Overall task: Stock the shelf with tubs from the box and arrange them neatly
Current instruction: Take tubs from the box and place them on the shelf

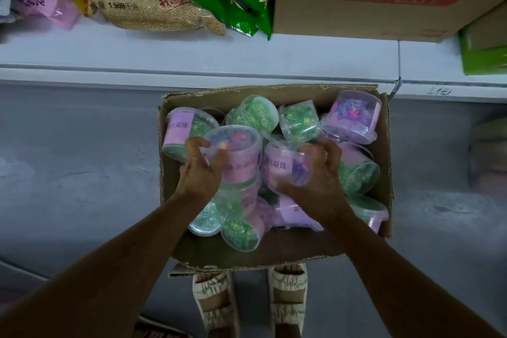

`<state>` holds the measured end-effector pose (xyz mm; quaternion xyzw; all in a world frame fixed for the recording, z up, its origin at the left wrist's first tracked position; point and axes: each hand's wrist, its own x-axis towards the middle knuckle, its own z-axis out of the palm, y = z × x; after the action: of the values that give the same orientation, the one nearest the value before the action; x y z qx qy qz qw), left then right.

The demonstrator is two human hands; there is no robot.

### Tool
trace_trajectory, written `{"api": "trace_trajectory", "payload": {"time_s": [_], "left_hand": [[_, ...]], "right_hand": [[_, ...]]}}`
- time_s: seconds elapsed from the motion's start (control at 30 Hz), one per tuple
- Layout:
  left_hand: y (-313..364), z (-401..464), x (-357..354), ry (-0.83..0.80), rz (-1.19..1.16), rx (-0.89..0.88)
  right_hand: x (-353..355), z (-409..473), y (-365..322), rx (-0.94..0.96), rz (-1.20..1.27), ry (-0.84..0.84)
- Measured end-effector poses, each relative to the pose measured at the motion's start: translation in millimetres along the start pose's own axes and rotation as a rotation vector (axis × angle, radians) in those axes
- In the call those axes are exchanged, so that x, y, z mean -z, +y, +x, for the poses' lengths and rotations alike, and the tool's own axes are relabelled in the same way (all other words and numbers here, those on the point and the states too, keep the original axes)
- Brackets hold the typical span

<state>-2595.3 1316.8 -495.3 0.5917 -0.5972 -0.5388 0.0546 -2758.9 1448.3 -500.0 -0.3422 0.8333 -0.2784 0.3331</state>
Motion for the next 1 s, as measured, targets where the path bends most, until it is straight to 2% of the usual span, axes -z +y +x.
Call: {"api": "trace_trajectory", "payload": {"time_s": [0.07, 0.17, 0.23, 0.33, 0.43, 0.5, 0.63, 0.8, 1.0], "left_hand": [[0, -2, -5, 0.110, 0.030, 0.019], [10, 2, -9, 0.215, 0.114, 0.110], [16, 9, -11, 0.240, 0.089, 0.185], [19, 20, -10, 0.248, -0.064, 0.376], [14, 24, -2, 0.093, -0.210, 0.566], [12, 21, 2, -0.015, -0.260, 0.592], [8, 22, -1, -0.048, -0.235, 0.516], [13, 26, -9, -0.055, -0.230, 0.508], [12, 19, -2, -0.039, -0.362, 0.532]], "right_hand": [[4, 4, -3, -0.111, 0.114, 0.082], [9, 11, 0, -0.183, 0.016, 0.137], [7, 12, 2, -0.286, 0.033, 0.130], [6, 11, 4, -0.654, 0.176, 0.027], [12, 9, 9, -0.864, 0.557, -0.229], [15, 6, 18, -0.829, 0.533, -0.333], [20, 4, 24, -0.711, 0.414, -0.409], [26, 9, 18, -0.723, 0.427, -0.332], [42, 10, 2, -0.801, 0.669, -0.149]]}}
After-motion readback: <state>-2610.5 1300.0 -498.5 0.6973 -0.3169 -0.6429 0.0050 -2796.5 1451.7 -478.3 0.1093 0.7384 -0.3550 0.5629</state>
